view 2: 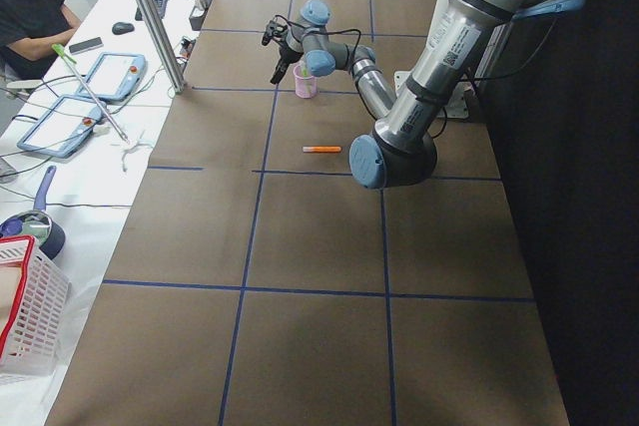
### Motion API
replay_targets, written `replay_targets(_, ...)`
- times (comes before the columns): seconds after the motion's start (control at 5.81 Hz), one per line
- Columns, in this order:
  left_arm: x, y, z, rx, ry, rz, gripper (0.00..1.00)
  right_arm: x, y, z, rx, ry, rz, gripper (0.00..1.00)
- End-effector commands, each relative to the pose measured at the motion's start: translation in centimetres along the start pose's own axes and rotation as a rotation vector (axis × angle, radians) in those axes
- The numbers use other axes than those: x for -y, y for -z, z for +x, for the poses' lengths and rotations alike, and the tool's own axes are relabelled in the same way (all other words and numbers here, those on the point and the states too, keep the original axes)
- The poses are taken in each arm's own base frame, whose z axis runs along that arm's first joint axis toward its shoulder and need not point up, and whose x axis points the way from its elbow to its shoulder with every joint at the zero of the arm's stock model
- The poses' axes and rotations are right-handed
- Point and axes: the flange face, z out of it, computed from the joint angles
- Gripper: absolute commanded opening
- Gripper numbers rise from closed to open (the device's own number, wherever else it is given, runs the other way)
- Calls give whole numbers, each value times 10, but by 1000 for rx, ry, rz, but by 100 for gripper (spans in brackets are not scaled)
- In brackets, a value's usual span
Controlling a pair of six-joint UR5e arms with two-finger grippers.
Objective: Collect pens into pen holder
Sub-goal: 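Grasp the yellow highlighter with the right gripper while the left arm waits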
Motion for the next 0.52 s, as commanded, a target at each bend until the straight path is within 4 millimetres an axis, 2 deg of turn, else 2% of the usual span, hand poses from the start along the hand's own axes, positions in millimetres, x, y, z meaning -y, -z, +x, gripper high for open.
replay_targets(0.0, -4, 0, -7, -21, -1, 13, 100, 14, 86, -91, 4, 181, 176, 0)
replay_targets(0.17, -5, -2, -10, -24, -2, 15, 100, 19, 119, -135, 3, 284, 252, 0)
replay_targets(0.34, -8, -3, -14, -19, -3, 10, 100, 31, 137, -185, 17, 396, 358, 0)
